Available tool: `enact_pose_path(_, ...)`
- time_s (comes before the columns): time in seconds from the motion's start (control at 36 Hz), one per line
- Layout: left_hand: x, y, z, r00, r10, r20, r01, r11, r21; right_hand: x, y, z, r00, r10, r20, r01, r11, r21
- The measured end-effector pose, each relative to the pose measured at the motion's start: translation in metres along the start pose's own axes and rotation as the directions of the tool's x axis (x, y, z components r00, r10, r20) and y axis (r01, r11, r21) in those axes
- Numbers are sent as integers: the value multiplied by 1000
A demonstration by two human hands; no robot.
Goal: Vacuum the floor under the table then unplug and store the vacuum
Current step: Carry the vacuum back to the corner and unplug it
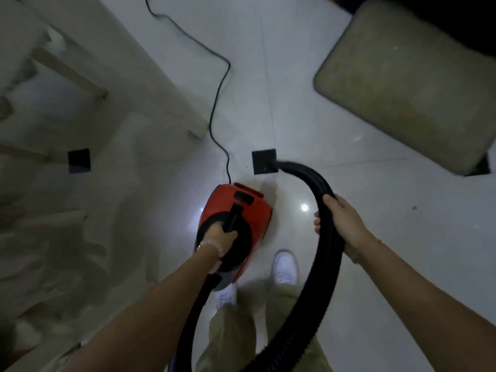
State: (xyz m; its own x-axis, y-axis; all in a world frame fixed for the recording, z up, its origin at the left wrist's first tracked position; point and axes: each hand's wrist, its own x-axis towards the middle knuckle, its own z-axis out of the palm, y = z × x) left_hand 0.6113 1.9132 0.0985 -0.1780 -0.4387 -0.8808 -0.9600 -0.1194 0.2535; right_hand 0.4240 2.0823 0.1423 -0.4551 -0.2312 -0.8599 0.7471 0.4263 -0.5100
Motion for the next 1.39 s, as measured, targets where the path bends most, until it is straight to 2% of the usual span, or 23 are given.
enact_pose_path(0.11,-78,50,-32,998,65,-12,-67,981,-180,-56,-89,-41,998,11,60,-15,997,71)
enact_pose_path(0.22,-155,108,-66,984,147,-98,-172,926,-336,-120,-165,-70,993,1,120,-20,988,153)
enact_pose_path(0.36,-234,168,-96,950,259,-176,-312,828,-465,-188,-251,-91,983,-86,159,45,969,243)
enact_pose_path(0.44,-265,203,-111,927,310,-212,-375,774,-511,-216,-303,-92,975,-132,178,87,967,239)
enact_pose_path(0.53,-281,241,-130,886,376,-270,-463,728,-506,-235,-355,-88,968,-118,220,70,974,215)
enact_pose_path(0.67,-282,304,-163,830,450,-330,-558,651,-515,-238,-432,-70,947,-160,280,107,975,195)
enact_pose_path(0.78,-259,357,-196,820,462,-339,-571,615,-543,-217,-488,-53,925,-142,352,87,982,167)
enact_pose_path(0.94,-224,439,-264,811,452,-371,-584,601,-546,-182,-581,-20,925,-135,356,79,983,168)
enact_pose_path(1.06,-213,483,-312,782,448,-434,-623,598,-504,-161,-641,8,920,-80,383,5,981,195)
enact_pose_path(1.22,-185,534,-383,748,370,-551,-649,580,-492,-113,-728,63,867,-12,498,-71,987,147)
enact_pose_path(1.39,-144,585,-454,689,247,-681,-679,549,-488,-57,-820,138,809,16,587,-41,999,29)
